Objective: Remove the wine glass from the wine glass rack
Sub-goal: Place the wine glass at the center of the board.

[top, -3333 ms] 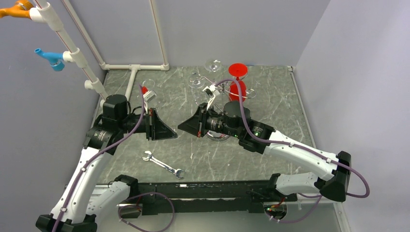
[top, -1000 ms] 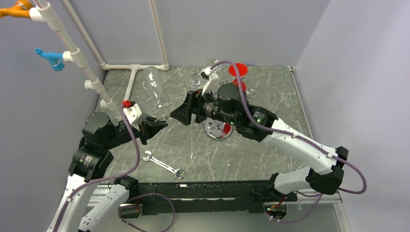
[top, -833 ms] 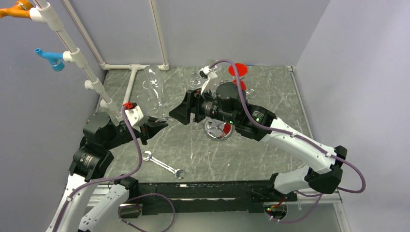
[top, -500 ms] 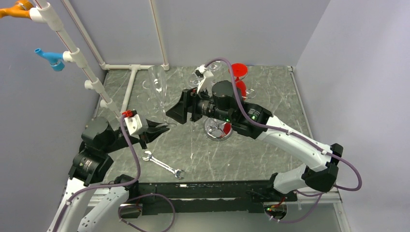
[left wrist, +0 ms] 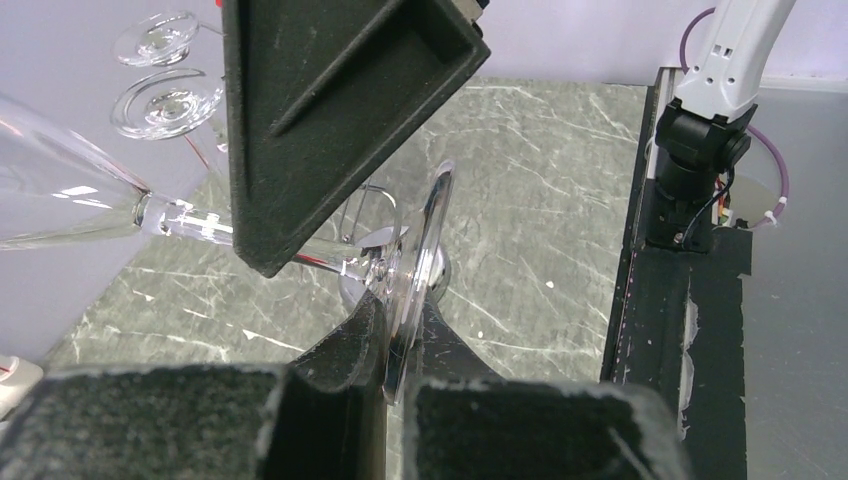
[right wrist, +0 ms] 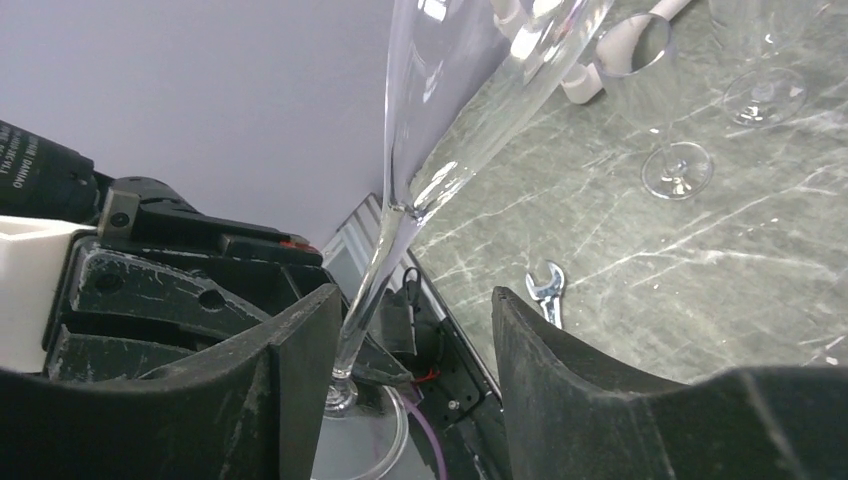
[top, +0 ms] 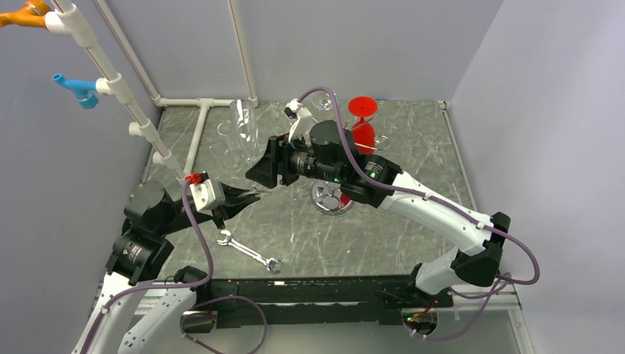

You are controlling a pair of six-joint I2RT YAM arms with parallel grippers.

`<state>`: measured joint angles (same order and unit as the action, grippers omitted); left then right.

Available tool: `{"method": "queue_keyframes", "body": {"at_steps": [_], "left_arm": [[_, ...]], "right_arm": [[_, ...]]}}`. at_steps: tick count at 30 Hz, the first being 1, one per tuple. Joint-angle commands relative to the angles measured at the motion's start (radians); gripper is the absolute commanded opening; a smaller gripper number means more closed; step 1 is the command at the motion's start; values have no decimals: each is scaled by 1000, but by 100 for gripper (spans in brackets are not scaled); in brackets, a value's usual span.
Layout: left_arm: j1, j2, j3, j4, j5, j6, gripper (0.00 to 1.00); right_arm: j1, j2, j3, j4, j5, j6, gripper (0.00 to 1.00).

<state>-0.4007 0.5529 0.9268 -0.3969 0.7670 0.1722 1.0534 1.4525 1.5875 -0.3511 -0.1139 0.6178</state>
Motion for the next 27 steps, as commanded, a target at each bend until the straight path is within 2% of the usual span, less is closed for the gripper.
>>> {"method": "queue_keyframes", "body": {"at_steps": [1, 11, 16, 24, 26, 27], "left_arm": [[-6, -30, -11, 119, 49, 14, 0], [-10, -48, -37, 133, 47, 20, 0], [-13, -48, -34, 137, 49, 20, 0], [-16, -40, -34, 136, 48, 18, 0], [-18, -42, -34, 135, 48, 18, 0], [-18, -41, -34, 133, 47, 18, 0]], "right_arm": [[1, 18, 56, 34, -25, 17, 56], [2, 45, 55, 71, -42, 54, 49], [2, 54, 57, 90, -55, 72, 27], [2, 61, 50, 109, -73, 92, 17], [2, 58, 47, 109, -70, 92, 8], [1, 56, 43, 112, -70, 92, 0]]}}
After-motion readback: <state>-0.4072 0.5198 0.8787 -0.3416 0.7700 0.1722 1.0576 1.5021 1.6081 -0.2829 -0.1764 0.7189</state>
